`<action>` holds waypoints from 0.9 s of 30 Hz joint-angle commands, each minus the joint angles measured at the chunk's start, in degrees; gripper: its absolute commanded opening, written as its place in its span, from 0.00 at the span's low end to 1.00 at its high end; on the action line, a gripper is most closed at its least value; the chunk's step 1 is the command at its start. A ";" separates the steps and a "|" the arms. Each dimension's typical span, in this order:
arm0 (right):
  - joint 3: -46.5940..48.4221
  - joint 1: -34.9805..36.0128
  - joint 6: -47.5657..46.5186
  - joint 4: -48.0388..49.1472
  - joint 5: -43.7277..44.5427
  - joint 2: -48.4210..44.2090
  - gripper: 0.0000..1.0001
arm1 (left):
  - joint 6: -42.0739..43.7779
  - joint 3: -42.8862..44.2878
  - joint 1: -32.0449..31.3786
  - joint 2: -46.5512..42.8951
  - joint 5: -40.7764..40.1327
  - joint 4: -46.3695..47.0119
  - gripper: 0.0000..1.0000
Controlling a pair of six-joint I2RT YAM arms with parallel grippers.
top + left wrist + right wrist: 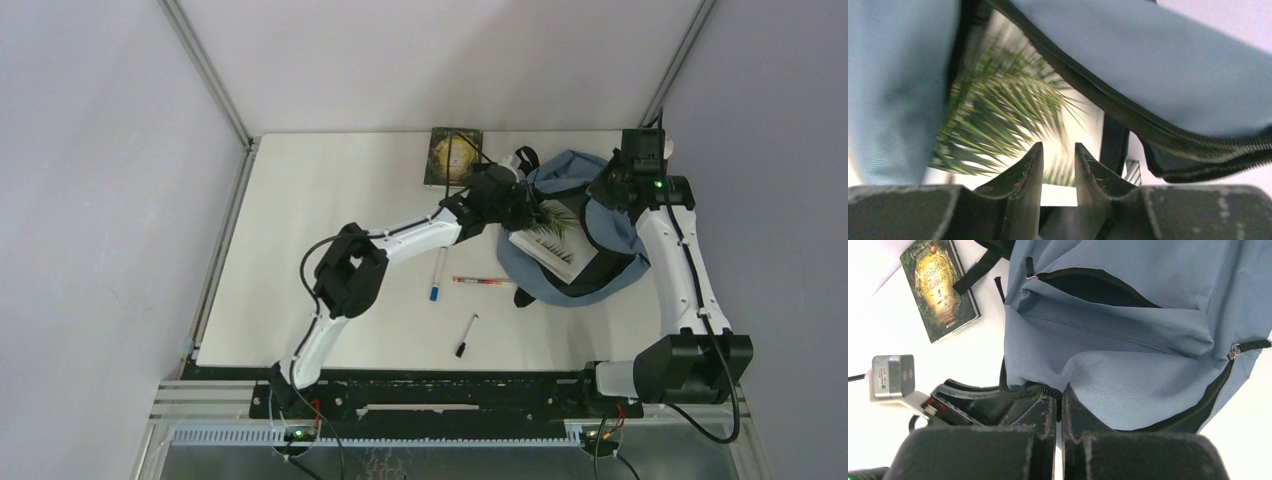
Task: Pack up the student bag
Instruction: Place the book in the student bag.
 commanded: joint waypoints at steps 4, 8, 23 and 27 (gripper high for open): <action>-2.18 1.34 -1.09 1.17 1.13 -1.59 0.00 | 5.93 5.39 -1.94 0.64 3.57 -3.45 0.34; -3.41 1.49 -1.28 0.77 1.46 -2.51 0.00 | 10.28 -1.47 -1.46 -6.65 -1.30 -5.04 0.38; -4.38 1.57 -1.79 1.03 2.00 -3.48 0.00 | 10.51 -12.40 4.25 -10.67 -1.88 -5.16 0.67; -4.35 1.35 -1.91 1.20 1.86 -3.39 0.00 | 9.86 -9.30 4.06 -7.88 0.66 -4.74 0.63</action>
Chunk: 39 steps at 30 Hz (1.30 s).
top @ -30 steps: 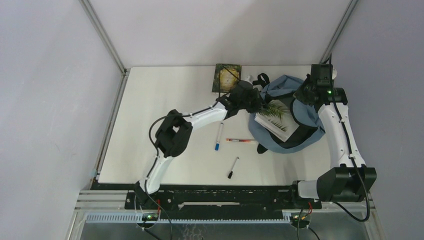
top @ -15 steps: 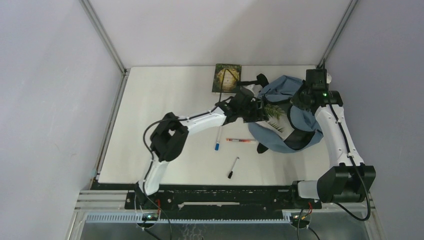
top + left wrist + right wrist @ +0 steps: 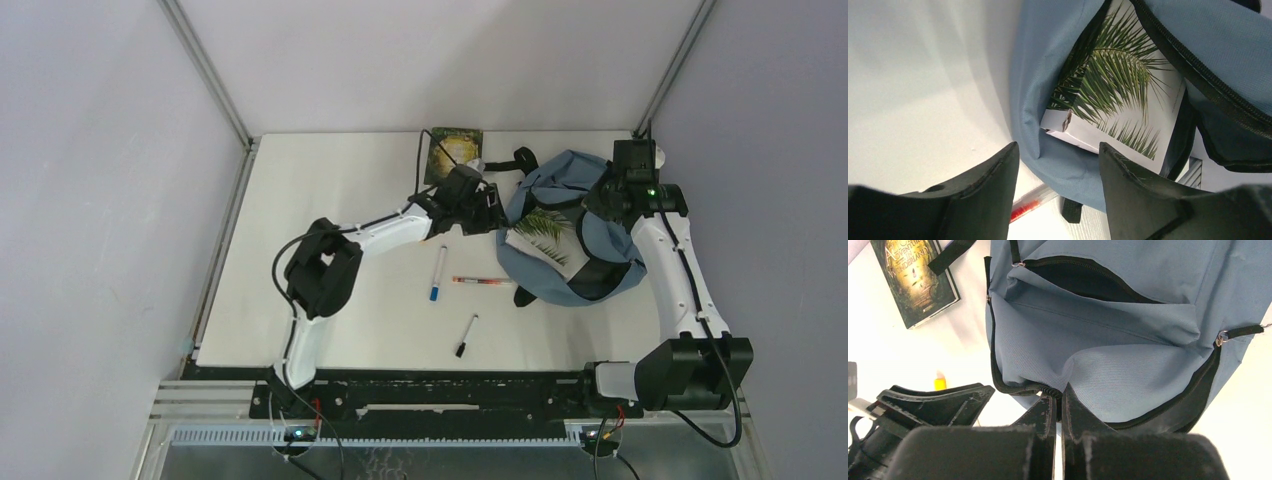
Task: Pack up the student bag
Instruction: Place the book in the student bag.
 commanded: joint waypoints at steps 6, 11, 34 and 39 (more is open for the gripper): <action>0.29 -0.10 -1.13 1.52 0.65 -1.66 0.00 | -1.64 7.38 -2.08 4.95 5.00 2.17 0.61; 0.30 -0.06 -1.51 1.50 -0.05 -1.64 0.00 | -2.39 14.22 -2.79 9.35 5.54 2.57 0.57; -2.40 -0.85 -3.03 -1.37 3.29 -4.04 0.00 | 7.39 13.40 -7.86 0.56 13.58 1.59 0.79; -5.65 -1.85 -3.26 -3.01 4.88 -6.84 0.04 | 8.40 2.79 -5.75 -7.48 18.01 1.43 0.77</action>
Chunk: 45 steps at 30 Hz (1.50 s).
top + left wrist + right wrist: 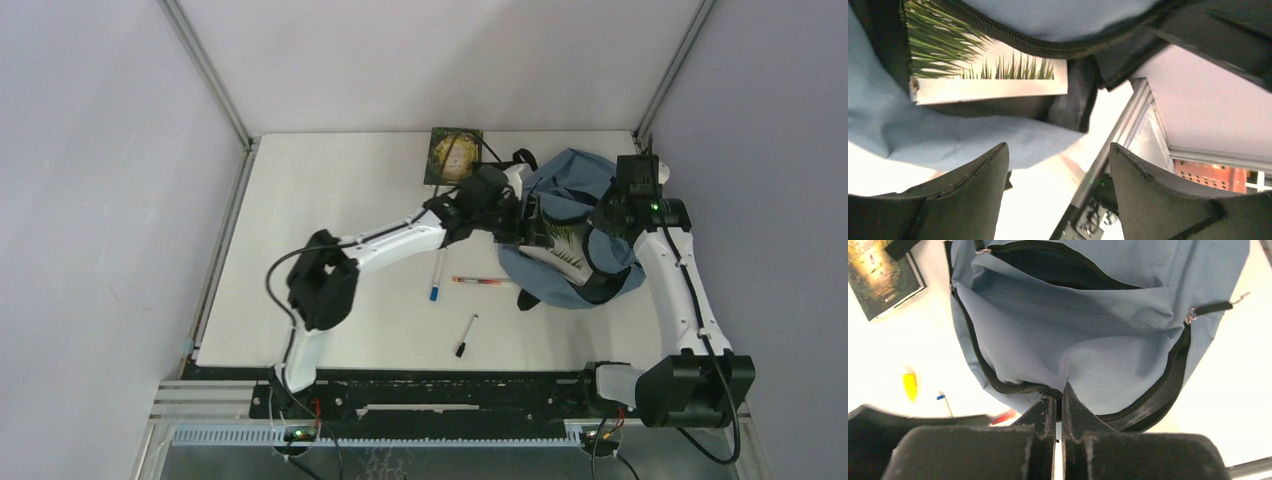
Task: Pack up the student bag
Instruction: Place the book in the student bag, then adjust the student bag at the center of the board.
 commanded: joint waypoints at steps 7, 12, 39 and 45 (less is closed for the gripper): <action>-6.94 -0.22 -1.14 -4.20 4.47 -8.24 0.06 | 6.00 -12.85 12.19 -20.77 1.12 -7.97 0.73; -7.82 1.40 -1.54 -7.26 2.33 -10.27 0.52 | 8.18 -15.74 19.09 -25.24 -3.69 -11.16 0.77; 48.25 14.61 5.16 -0.80 6.37 48.59 0.59 | 12.67 -28.22 22.78 -39.91 -13.42 -16.08 0.82; 70.73 11.16 13.99 -1.73 1.39 68.87 0.57 | 11.66 -29.85 22.78 -39.34 -9.07 -15.67 0.82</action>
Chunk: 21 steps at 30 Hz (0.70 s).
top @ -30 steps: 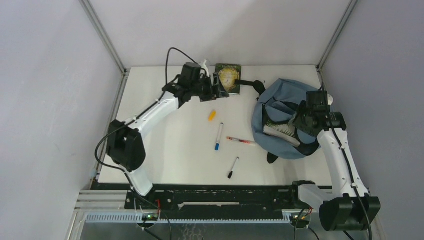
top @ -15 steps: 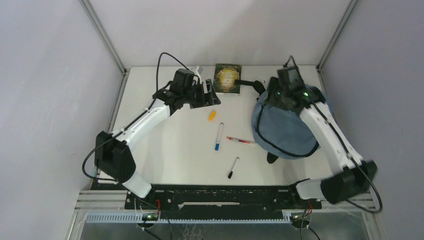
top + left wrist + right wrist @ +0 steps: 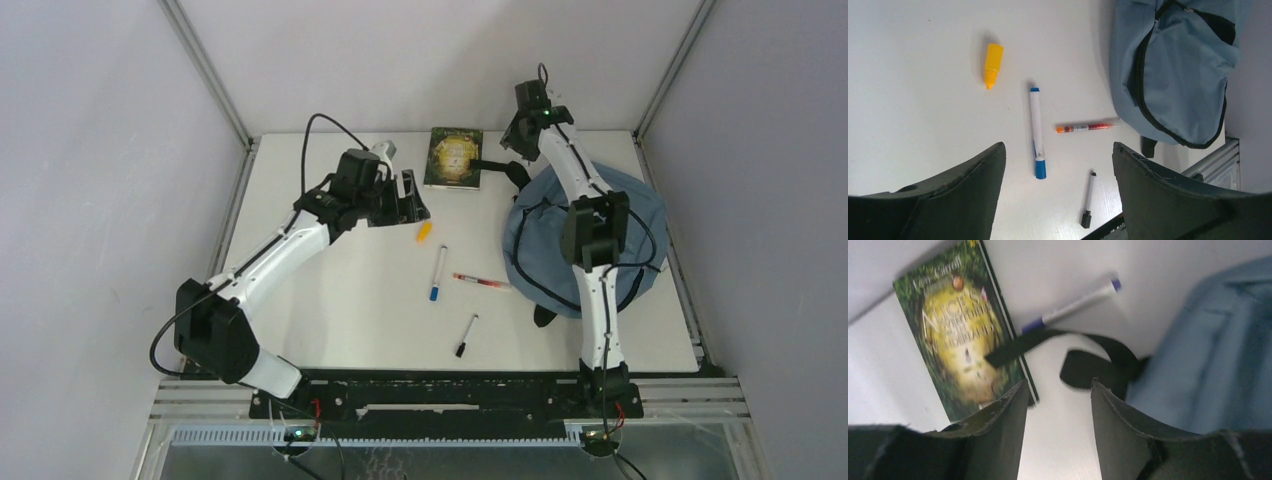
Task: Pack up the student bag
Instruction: Adjust the student bag at the center of the board.
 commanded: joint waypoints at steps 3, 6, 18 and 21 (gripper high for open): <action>7.56 -3.59 13.29 8.34 -7.05 10.42 0.56 | -0.41 -2.61 0.25 -1.19 4.29 1.62 0.82; 7.74 -4.08 16.13 12.00 -7.96 13.00 0.56 | -0.34 -3.45 0.25 -0.92 3.58 1.23 0.82; 5.07 -2.09 14.10 7.24 -6.19 15.53 0.56 | 1.04 -3.73 0.27 0.69 3.30 0.96 0.82; -8.09 -1.28 13.55 9.96 -6.50 9.90 0.58 | 1.04 -3.71 0.30 1.05 3.16 1.00 0.82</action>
